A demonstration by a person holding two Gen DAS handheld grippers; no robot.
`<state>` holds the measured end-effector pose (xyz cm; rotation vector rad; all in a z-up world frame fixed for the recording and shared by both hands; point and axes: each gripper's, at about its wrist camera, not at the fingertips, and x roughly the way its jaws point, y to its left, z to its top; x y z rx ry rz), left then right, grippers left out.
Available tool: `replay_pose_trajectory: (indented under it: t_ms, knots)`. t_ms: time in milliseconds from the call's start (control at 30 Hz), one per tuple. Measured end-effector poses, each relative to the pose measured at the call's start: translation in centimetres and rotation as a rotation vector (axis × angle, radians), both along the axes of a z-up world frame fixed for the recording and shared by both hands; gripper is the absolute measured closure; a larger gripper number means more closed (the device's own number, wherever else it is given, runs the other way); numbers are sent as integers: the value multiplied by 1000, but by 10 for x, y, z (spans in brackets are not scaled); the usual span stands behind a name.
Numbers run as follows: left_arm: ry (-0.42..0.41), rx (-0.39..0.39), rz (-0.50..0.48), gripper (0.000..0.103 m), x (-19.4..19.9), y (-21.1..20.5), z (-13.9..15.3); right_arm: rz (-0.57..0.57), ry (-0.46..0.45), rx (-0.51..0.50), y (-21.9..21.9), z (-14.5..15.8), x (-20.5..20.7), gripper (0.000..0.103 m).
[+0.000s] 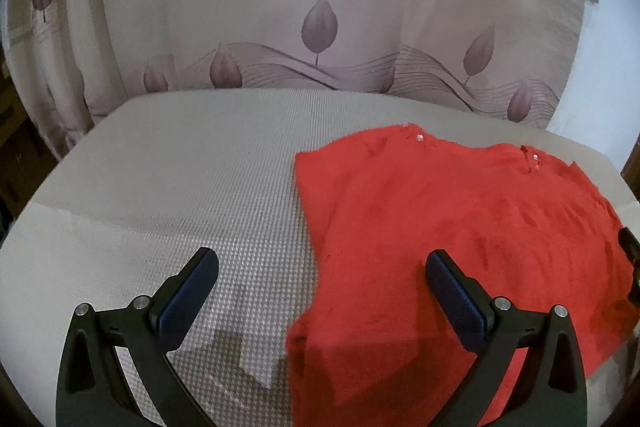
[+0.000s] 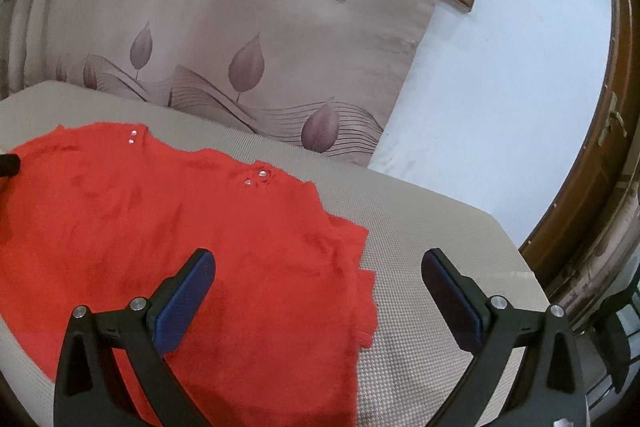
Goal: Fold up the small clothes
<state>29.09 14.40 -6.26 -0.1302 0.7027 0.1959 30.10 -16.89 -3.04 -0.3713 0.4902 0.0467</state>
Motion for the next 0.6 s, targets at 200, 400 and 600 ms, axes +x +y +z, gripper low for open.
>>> replay_pose_trajectory:
  t_ms: [200,400,600]
  knots:
    - [29,-28,-1,0,2,3,-5,7,8,-16,3,-2,1,1]
    - [-17,-107,-136,0,3,19,2,29,4,-36,9,-2,-1,1]
    - [38,-263,-377,0,23,46,1,21,-2,27,-2,2,0,1]
